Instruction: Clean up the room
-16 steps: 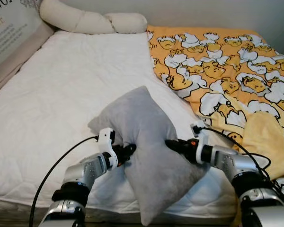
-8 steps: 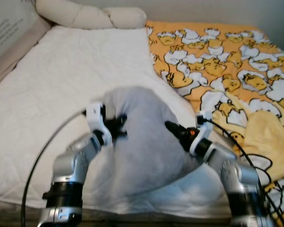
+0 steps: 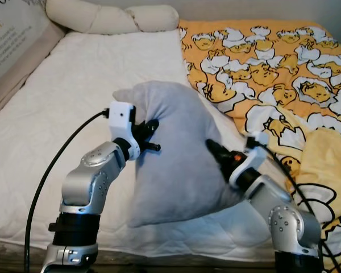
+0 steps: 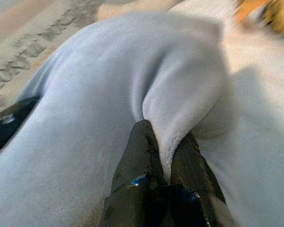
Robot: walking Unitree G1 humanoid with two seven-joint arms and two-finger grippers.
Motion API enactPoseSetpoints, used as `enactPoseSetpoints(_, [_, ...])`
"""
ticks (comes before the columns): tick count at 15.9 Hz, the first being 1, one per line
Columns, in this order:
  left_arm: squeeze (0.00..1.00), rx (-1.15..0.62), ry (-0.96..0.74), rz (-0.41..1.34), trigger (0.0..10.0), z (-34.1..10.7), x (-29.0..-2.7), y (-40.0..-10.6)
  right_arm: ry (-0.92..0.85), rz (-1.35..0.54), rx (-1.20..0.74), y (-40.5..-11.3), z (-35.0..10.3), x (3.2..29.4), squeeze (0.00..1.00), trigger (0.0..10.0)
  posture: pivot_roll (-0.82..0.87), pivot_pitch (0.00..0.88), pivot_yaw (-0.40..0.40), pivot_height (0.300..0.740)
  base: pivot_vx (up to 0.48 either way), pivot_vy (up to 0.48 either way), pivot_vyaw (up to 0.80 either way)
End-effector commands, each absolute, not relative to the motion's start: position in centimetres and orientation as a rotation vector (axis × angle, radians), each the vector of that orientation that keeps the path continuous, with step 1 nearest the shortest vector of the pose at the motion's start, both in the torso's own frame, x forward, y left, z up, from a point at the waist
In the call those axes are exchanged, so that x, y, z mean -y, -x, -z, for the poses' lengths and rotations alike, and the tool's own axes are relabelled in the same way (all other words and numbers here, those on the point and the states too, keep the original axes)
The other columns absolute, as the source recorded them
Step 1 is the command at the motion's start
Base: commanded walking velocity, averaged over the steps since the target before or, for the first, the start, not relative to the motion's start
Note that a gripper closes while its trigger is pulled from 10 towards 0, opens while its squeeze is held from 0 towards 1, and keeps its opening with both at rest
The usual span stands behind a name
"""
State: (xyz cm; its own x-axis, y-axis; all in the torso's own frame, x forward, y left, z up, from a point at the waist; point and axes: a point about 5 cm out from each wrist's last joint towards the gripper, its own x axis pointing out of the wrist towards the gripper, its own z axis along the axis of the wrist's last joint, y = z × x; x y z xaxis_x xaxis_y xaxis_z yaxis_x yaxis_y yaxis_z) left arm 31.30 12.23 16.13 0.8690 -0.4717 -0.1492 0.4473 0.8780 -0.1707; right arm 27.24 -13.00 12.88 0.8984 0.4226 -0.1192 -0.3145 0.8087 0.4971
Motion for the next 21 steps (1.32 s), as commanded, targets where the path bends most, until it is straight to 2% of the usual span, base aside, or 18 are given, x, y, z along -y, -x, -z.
enactPoseSetpoints(1, [0.0, -0.12, 0.079, 0.486, 9.9, -17.3, -11.8, -31.1, -0.429, -0.372, -0.151, -27.6, -14.4, 12.9, 0.0, 10.0, -0.09, 0.0, 0.069, 0.74, 0.0, 0.0, 0.0])
enactPoseSetpoints(3, [0.0, -0.091, -0.052, 0.459, 10.0, -17.3, -12.1, -31.0, -0.404, -0.346, -0.124, -27.5, -14.4, 12.8, 0.0, 10.0, -0.09, 0.0, 0.07, 0.74, 0.0, 0.0, 0.0])
enactPoseSetpoints(5, [0.0, -0.09, -0.098, 0.407, 10.0, -17.2, -12.5, -30.9, -0.356, -0.351, -0.154, -27.1, -14.2, 12.1, 0.0, 10.0, -0.09, 0.0, 0.071, 0.74, 0.0, 0.0, 0.0])
enactPoseSetpoints(9, [0.0, -0.114, -0.13, 0.41, 10.0, -16.5, -12.8, -30.3, -0.306, -0.312, -0.161, -26.5, -13.5, 11.8, 0.0, 10.0, -0.08, 0.0, 0.051, 0.74, 0.0, 0.184, 0.0])
enactPoseSetpoints(15, [0.0, -0.137, -0.155, 0.369, 10.0, -16.1, -13.6, -29.9, -0.355, -0.225, -0.19, -26.9, -12.8, 12.9, 0.0, 10.0, -0.05, 0.0, 0.024, 0.74, 0.0, 0.254, 0.0])
enactPoseSetpoints(21, [0.0, -0.142, -0.155, 0.366, 10.0, -16.1, -13.4, -30.1, -0.369, -0.211, -0.18, -27.1, -13.0, 13.0, 0.0, 10.0, -0.07, 0.0, 0.042, 0.74, 0.0, 0.295, -0.07])
